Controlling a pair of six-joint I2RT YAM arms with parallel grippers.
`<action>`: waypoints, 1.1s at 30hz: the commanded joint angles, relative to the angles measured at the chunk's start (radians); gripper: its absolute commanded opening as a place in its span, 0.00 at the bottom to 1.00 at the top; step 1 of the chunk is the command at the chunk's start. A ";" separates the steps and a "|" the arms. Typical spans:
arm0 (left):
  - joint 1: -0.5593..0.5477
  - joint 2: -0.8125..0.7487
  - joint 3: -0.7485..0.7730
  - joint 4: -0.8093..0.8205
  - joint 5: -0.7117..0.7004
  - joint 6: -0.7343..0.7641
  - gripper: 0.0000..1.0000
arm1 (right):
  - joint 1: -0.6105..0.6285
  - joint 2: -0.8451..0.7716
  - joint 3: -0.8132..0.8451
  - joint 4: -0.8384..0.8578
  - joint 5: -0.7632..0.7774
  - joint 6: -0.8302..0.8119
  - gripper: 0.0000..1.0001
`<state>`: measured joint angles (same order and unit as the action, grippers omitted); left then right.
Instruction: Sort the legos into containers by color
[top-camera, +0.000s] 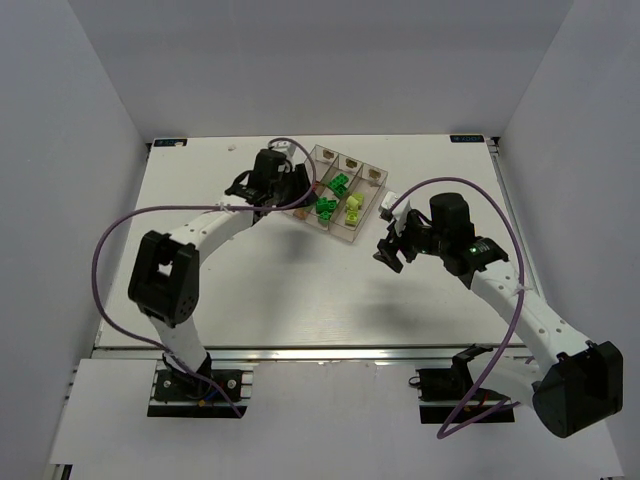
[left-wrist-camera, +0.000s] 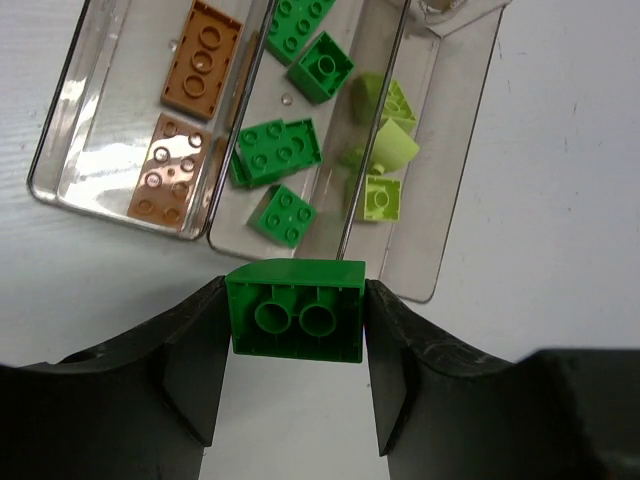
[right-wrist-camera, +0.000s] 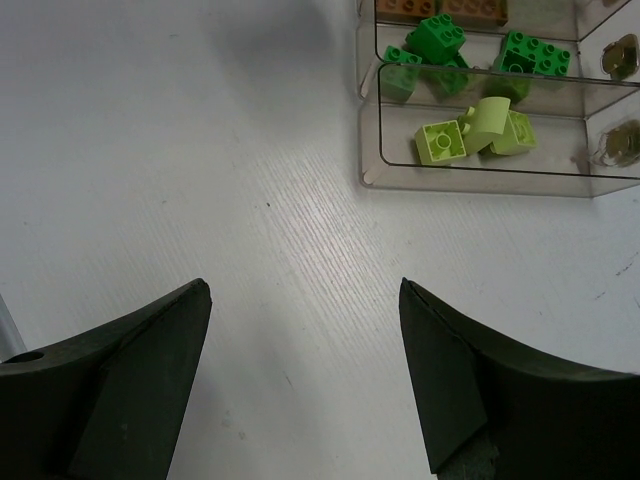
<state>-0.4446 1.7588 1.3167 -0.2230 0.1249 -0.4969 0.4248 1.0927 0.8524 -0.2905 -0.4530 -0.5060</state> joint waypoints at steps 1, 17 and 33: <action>-0.035 0.050 0.107 -0.005 -0.086 0.018 0.07 | -0.003 -0.004 0.013 -0.001 -0.016 -0.011 0.81; -0.161 0.344 0.476 -0.191 -0.373 0.103 0.32 | 0.002 -0.004 0.014 -0.004 -0.027 -0.012 0.81; -0.161 0.423 0.573 -0.240 -0.403 0.089 0.63 | 0.002 0.006 0.014 -0.006 -0.026 -0.014 0.82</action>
<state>-0.6060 2.1883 1.8488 -0.4500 -0.2531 -0.4084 0.4259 1.0939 0.8524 -0.2939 -0.4599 -0.5068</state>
